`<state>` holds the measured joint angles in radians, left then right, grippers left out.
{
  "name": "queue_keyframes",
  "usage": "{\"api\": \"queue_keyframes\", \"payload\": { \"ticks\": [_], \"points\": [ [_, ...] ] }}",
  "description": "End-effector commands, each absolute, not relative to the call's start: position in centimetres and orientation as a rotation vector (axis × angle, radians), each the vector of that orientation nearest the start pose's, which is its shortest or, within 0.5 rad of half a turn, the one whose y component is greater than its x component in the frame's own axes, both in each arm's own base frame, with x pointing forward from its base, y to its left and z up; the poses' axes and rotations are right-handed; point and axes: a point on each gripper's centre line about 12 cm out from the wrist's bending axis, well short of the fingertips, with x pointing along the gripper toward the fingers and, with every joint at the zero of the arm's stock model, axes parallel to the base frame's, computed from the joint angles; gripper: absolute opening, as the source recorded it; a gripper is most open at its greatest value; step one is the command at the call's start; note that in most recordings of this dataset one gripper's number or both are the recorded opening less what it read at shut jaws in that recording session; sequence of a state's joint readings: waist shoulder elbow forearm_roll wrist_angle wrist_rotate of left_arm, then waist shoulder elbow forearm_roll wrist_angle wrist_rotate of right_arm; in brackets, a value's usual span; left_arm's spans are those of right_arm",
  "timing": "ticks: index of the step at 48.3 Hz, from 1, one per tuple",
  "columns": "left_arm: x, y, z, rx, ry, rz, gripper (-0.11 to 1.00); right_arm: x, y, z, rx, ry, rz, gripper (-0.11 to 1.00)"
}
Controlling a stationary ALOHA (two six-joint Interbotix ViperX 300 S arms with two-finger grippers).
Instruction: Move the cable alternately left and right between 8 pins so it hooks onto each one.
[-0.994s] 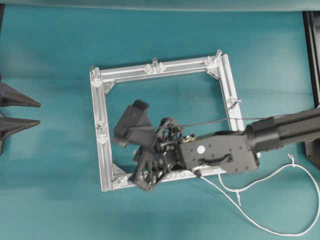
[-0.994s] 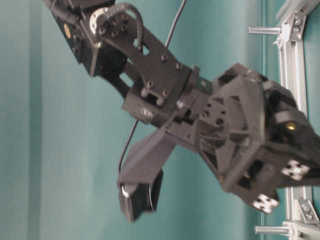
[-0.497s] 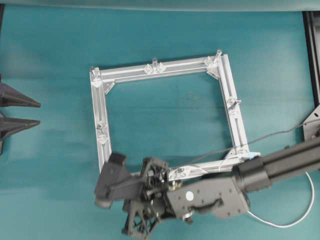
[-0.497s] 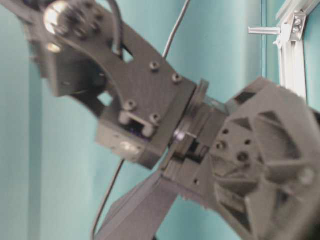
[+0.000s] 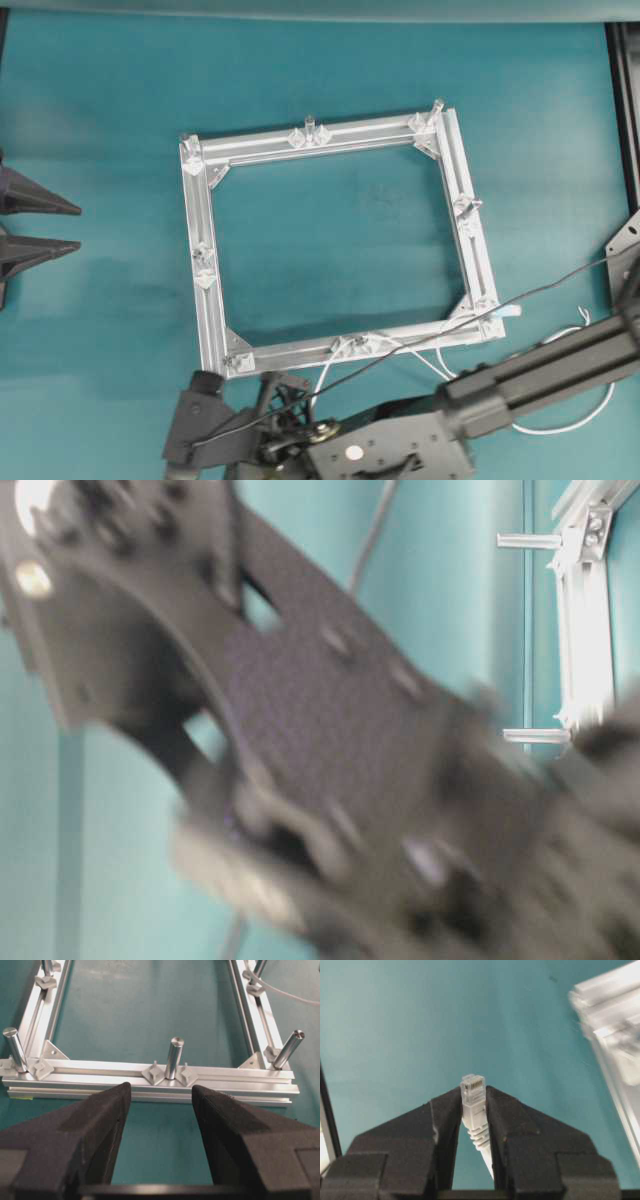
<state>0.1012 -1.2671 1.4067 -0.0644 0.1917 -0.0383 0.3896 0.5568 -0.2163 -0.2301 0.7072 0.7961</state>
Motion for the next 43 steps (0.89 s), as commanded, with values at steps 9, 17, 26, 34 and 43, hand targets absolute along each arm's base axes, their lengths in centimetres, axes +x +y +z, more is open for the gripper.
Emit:
{"api": "queue_keyframes", "payload": {
  "ticks": [9, 17, 26, 34, 43],
  "points": [
    [14.2, 1.2, 19.8, -0.121, 0.311, 0.101, 0.54, 56.3, 18.4, 16.6, 0.276, 0.931, -0.076, 0.18],
    [14.1, 1.3, 19.8, -0.121, 0.312, 0.103, 0.54, 58.8, 15.6, 17.6, 0.282, 0.893, -0.116, 0.18],
    [14.2, 1.2, 19.8, -0.121, 0.311, 0.101, 0.54, 60.1, 12.7, 17.8, 0.308, 0.878, -0.165, 0.18],
    [14.1, 1.3, 19.8, -0.121, 0.312, 0.103, 0.54, 60.6, 10.2, 17.7, 0.329, 0.872, -0.213, 0.18],
    [14.1, 1.2, 19.8, -0.121, 0.312, 0.101, 0.54, 60.8, 7.9, 17.6, 0.410, 0.854, -0.294, 0.18]
  ]
}}
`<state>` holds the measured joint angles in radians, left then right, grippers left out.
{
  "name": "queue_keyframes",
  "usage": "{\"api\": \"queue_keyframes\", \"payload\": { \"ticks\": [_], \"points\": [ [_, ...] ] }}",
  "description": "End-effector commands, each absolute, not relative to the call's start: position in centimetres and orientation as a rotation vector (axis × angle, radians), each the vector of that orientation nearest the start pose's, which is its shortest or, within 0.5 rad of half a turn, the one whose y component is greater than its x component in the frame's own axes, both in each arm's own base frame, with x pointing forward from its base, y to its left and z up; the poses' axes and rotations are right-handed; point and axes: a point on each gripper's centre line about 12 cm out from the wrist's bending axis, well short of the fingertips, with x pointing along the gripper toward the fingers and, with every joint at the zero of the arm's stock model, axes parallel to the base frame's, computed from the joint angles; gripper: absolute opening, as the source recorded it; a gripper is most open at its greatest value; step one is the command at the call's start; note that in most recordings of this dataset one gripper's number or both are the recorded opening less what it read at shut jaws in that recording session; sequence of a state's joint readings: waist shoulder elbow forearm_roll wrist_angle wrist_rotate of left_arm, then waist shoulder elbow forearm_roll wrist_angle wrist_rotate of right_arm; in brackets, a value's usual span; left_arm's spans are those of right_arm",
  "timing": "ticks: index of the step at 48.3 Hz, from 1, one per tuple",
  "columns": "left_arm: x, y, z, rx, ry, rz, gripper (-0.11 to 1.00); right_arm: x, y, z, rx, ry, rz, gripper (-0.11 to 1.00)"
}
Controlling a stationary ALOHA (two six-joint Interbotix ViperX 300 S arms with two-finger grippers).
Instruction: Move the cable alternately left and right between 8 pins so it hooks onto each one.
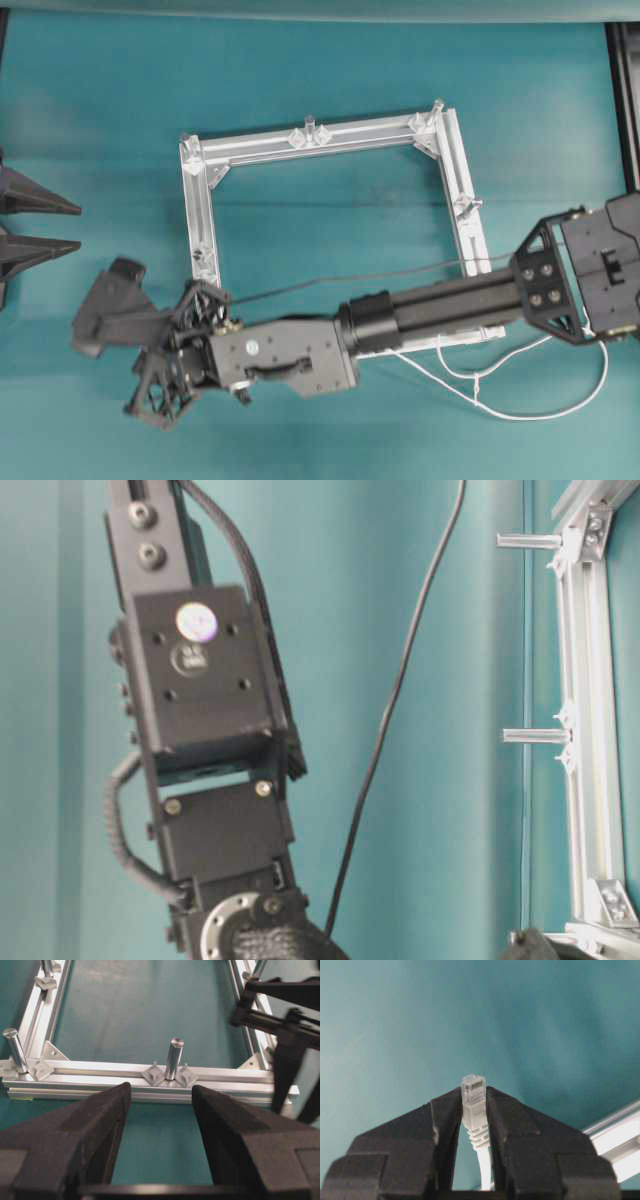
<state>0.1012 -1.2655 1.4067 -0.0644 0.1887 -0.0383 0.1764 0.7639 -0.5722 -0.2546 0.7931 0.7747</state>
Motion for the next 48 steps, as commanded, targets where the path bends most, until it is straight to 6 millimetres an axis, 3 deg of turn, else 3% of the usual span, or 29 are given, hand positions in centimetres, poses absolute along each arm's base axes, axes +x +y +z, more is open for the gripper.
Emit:
{"api": "queue_keyframes", "payload": {
  "ticks": [1, 18, 35, 48],
  "points": [
    [14.1, 1.3, 19.8, -0.121, 0.312, 0.103, 0.54, 60.9, 7.6, 17.6, 0.420, 0.850, -0.305, 0.18],
    [14.1, 1.3, 19.8, -0.121, 0.312, 0.103, 0.54, 58.6, 6.1, 19.3, 0.421, 0.836, -0.367, 0.18],
    [14.1, 1.3, 19.8, -0.121, 0.312, 0.103, 0.54, 55.4, 4.5, 19.1, 0.497, 0.814, -0.424, 0.18],
    [14.1, 1.3, 19.8, -0.121, 0.312, 0.103, 0.54, 51.9, 2.4, 17.6, 0.498, 0.875, -0.493, 0.18]
  ]
}}
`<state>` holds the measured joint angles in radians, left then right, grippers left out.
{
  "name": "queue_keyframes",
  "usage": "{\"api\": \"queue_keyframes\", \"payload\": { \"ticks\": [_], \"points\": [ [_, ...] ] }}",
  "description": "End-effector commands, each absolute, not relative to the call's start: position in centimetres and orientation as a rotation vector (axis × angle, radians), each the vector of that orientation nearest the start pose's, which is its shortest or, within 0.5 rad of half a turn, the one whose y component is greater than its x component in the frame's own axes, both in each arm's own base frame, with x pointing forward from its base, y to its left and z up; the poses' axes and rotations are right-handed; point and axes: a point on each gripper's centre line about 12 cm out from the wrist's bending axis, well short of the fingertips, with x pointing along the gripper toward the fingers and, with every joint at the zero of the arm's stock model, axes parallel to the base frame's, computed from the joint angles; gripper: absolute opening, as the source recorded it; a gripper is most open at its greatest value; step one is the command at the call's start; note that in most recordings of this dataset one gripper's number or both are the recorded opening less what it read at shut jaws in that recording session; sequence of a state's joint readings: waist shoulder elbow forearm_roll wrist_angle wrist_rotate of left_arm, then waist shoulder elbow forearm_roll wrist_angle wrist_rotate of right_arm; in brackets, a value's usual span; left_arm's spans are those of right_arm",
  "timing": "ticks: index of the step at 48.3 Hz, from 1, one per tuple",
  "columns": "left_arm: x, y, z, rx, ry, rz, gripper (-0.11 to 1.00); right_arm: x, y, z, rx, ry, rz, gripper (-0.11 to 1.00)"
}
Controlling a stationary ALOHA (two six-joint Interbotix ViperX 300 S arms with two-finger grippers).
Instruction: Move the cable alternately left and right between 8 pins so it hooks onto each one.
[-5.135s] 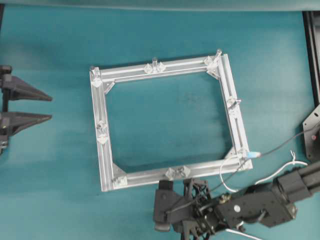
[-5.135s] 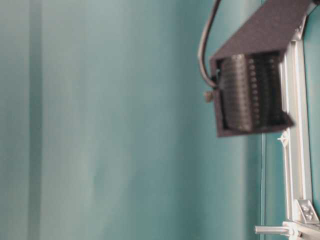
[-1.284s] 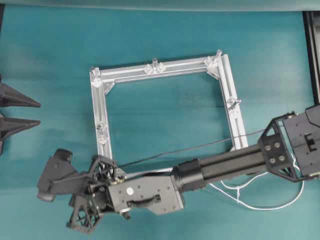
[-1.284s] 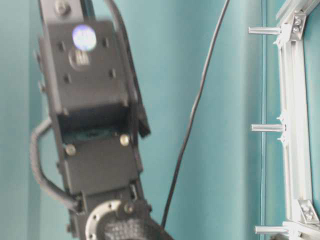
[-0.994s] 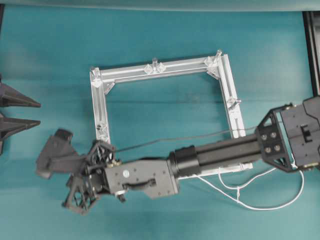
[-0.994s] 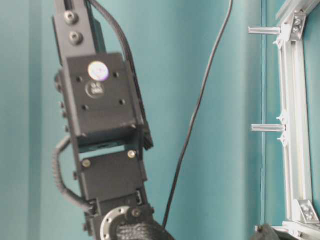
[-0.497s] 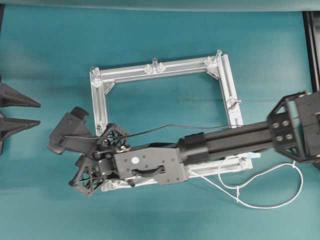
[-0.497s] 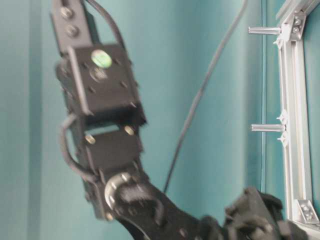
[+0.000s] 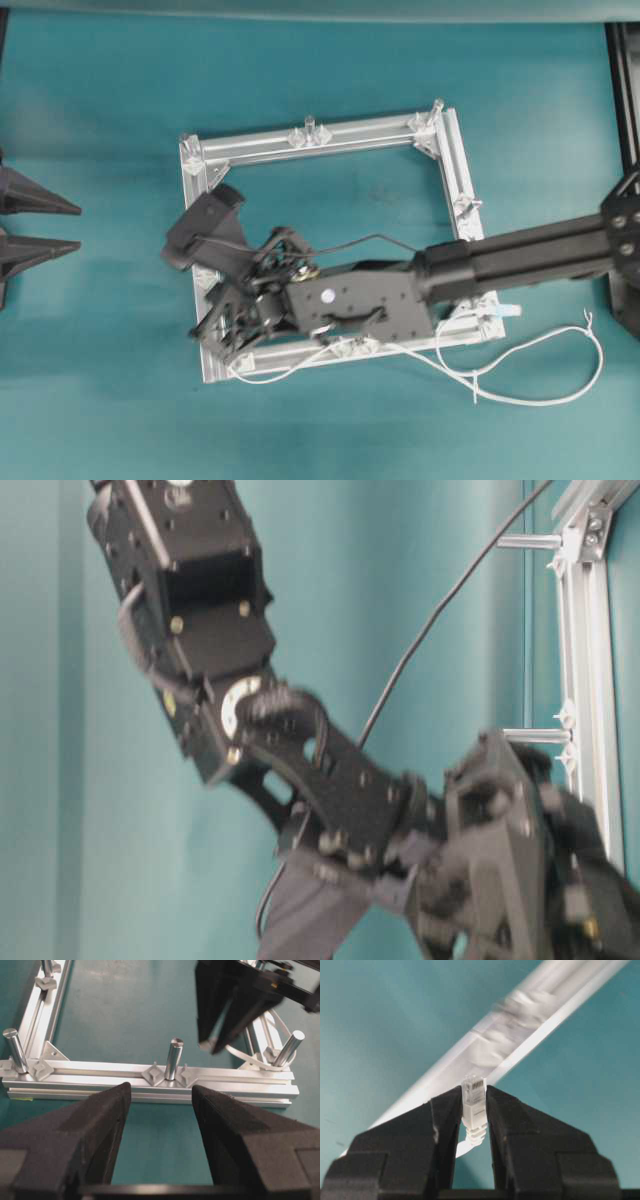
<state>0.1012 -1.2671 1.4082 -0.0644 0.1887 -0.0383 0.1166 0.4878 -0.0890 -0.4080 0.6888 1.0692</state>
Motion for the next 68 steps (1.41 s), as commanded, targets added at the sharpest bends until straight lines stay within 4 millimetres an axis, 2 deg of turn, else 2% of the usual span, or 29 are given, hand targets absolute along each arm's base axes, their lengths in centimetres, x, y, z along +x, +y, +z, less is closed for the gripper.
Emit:
{"api": "queue_keyframes", "payload": {
  "ticks": [1, 10, 15, 27, 33, 48, 68],
  "points": [
    [14.1, 1.2, 19.8, -0.121, 0.312, 0.101, 0.54, 51.6, 2.3, 17.6, 0.498, 0.879, -0.496, 0.18],
    [14.1, 1.3, 19.8, -0.121, 0.312, 0.103, 0.54, 50.3, 0.3, 16.8, 0.489, 0.914, -0.542, 0.18],
    [14.1, 1.3, 19.8, -0.121, 0.311, 0.103, 0.54, 50.4, -1.1, 17.0, 0.483, 0.905, -0.561, 0.18],
    [14.1, 1.3, 19.8, -0.121, 0.312, 0.103, 0.54, 51.9, -4.8, 18.6, 0.472, 0.847, -0.575, 0.18],
    [14.2, 1.2, 19.8, -0.121, 0.311, 0.101, 0.54, 53.3, -5.9, 19.0, 0.457, 0.823, -0.569, 0.18],
    [14.1, 1.3, 19.8, -0.121, 0.312, 0.103, 0.54, 57.0, -6.4, 18.1, 0.443, 0.812, -0.538, 0.18],
    [14.1, 1.3, 19.8, -0.121, 0.311, 0.103, 0.54, 60.8, -6.4, 18.7, 0.421, 0.779, -0.490, 0.18]
  ]
}}
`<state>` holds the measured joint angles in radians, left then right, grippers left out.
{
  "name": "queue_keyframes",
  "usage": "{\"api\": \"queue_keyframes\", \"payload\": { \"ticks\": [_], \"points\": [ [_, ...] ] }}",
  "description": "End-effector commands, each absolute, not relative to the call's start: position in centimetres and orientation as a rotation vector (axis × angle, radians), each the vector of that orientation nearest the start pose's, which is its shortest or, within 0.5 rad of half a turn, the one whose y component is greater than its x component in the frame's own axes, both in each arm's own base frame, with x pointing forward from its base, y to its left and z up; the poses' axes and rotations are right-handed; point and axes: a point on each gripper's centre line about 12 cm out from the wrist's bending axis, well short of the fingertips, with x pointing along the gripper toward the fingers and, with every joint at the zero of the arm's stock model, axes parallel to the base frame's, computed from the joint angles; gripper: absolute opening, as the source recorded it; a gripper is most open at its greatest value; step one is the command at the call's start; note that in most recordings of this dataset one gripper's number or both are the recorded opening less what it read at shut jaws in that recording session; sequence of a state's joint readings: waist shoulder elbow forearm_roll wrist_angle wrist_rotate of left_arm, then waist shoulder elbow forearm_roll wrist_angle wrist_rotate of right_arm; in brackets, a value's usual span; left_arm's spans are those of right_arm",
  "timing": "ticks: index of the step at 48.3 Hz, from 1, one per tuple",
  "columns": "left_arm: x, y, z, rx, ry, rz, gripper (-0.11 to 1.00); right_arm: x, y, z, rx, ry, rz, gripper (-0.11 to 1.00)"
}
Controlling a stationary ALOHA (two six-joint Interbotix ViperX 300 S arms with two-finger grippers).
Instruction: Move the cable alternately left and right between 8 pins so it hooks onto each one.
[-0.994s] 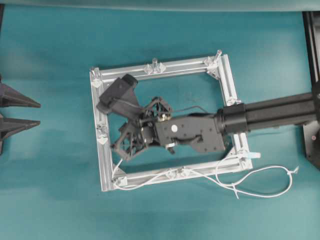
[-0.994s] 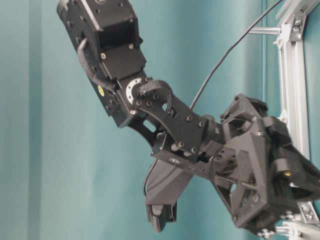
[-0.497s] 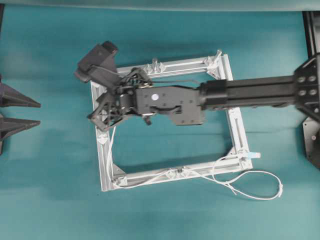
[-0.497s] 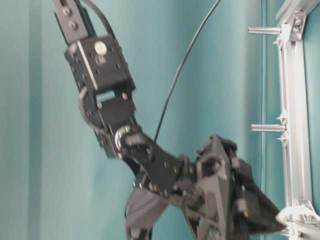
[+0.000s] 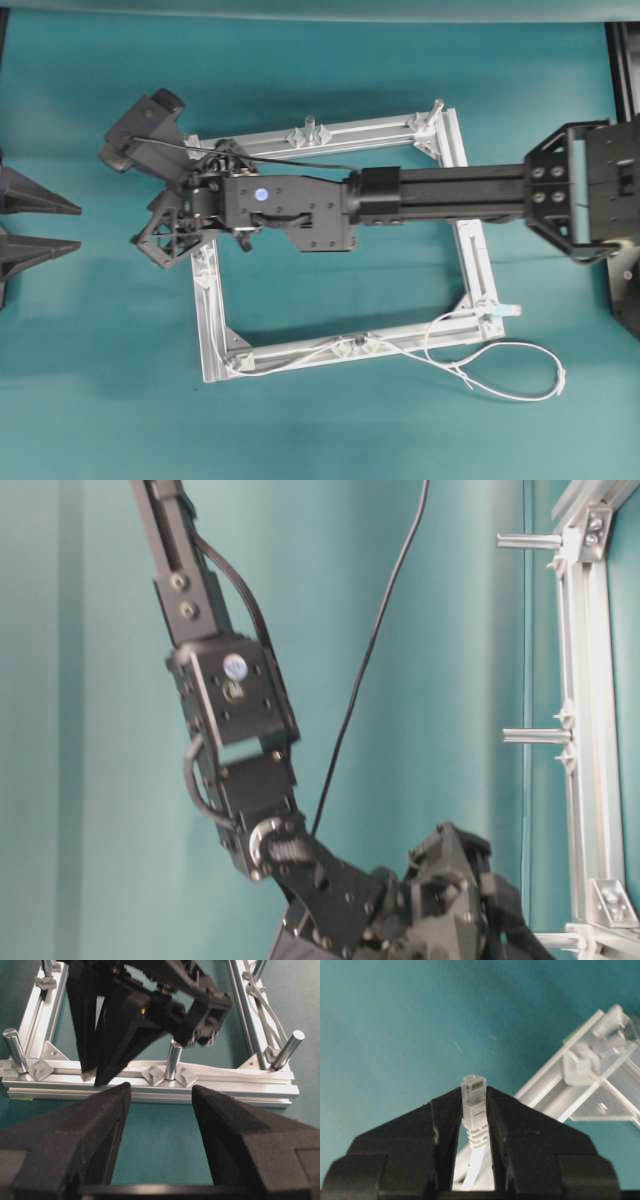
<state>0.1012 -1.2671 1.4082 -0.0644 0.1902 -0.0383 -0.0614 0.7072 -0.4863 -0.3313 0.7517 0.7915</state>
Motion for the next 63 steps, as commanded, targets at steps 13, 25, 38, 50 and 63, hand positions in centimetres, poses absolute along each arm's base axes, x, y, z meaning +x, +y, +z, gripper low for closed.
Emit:
{"api": "queue_keyframes", "payload": {
  "ticks": [13, 25, 38, 50, 63],
  "points": [
    [14.1, 1.2, 19.7, -0.124, 0.314, 0.102, 0.54, 62.9, -7.0, 19.1, 0.413, 0.738, -0.489, 0.18],
    [14.2, 1.2, 19.8, -0.122, 0.311, 0.102, 0.54, 63.1, -10.7, 19.6, 0.430, 0.697, -0.539, 0.18],
    [14.1, 1.2, 19.7, -0.124, 0.312, 0.102, 0.54, 62.4, -14.1, 19.6, 0.433, 0.688, -0.595, 0.18],
    [14.1, 1.2, 19.7, -0.124, 0.312, 0.102, 0.54, 61.8, -16.8, 19.8, 0.438, 0.674, -0.639, 0.18],
    [14.1, 1.2, 19.7, -0.124, 0.312, 0.102, 0.54, 60.7, -17.9, 19.6, 0.443, 0.730, -0.698, 0.18]
  ]
}}
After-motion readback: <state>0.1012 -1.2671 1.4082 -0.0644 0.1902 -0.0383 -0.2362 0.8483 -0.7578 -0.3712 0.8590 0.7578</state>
